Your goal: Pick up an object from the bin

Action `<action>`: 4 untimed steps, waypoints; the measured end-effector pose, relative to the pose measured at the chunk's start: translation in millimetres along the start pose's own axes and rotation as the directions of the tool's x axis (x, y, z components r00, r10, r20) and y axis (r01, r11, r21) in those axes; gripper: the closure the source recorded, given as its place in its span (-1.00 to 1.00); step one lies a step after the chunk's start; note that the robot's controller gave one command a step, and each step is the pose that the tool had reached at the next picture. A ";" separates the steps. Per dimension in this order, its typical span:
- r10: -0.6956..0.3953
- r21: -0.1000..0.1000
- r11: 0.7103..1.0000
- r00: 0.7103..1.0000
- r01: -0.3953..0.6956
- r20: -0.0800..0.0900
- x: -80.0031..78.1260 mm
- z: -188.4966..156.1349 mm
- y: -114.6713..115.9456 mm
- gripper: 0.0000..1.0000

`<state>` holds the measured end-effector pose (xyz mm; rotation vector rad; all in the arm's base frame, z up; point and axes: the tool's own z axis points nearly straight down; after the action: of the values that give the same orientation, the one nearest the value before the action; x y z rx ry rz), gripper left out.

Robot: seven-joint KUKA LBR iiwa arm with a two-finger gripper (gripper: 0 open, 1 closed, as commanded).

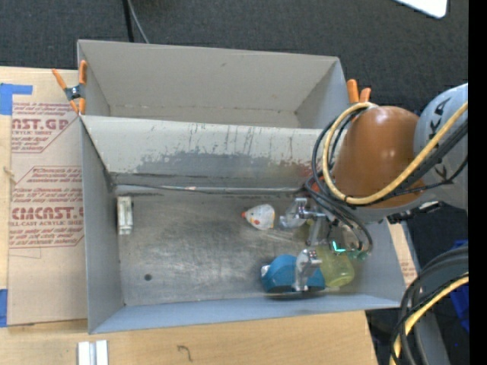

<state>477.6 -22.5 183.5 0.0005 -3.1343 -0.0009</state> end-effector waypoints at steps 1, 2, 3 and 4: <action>-0.001 0.001 1.000 1.000 0.001 0.007 -1.8 -3.0 -0.1 -1.00; -0.101 -0.010 0.995 0.995 0.101 0.002 -8.7 95.5 -28.8 1.00; -0.101 -0.010 0.995 0.995 0.101 0.002 -8.7 95.5 -28.7 1.00; -0.101 -0.006 0.995 0.995 0.101 0.007 -6.6 92.9 -27.6 1.00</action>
Offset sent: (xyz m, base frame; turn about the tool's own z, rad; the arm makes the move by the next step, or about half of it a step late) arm 0.0014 -0.0353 -0.1135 -0.0985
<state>483.5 -50.0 90.6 0.1589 -3.1374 -0.0112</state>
